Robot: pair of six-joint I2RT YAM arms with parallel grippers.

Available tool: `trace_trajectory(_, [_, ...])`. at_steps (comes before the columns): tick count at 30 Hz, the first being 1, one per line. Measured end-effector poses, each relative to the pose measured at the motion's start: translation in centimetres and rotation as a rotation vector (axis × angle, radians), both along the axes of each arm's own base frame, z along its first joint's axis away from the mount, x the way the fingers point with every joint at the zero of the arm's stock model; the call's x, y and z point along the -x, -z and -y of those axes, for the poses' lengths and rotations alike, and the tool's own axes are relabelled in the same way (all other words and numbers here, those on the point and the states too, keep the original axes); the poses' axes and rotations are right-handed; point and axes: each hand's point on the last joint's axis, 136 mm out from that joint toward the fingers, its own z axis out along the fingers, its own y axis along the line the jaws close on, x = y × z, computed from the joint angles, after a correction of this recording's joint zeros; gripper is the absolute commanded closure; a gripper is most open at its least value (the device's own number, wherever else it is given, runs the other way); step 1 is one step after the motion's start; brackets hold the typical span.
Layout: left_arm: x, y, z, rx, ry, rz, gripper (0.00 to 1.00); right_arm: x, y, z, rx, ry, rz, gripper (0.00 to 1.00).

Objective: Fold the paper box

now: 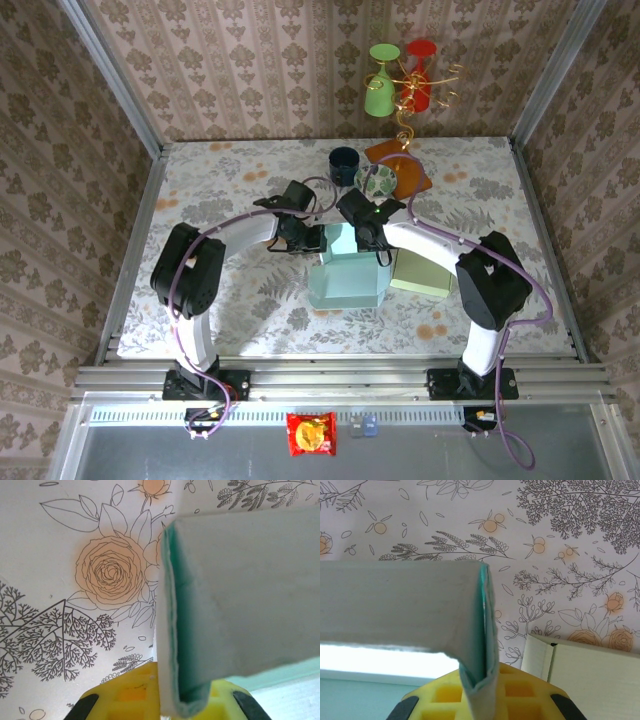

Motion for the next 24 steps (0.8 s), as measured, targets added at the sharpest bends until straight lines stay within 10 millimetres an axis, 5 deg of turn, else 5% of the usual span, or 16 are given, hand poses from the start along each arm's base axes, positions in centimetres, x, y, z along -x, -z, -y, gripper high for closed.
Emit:
trace_trajectory(11, [-0.4,0.2,0.2,0.000,-0.014,0.015,0.84,0.2,0.2,0.2,0.000,0.012,-0.011,1.00])
trace_trajectory(24, [-0.4,1.4,0.3,-0.036,-0.020,0.036,0.92,0.2,0.3,0.0,-0.015,0.028,-0.012,1.00])
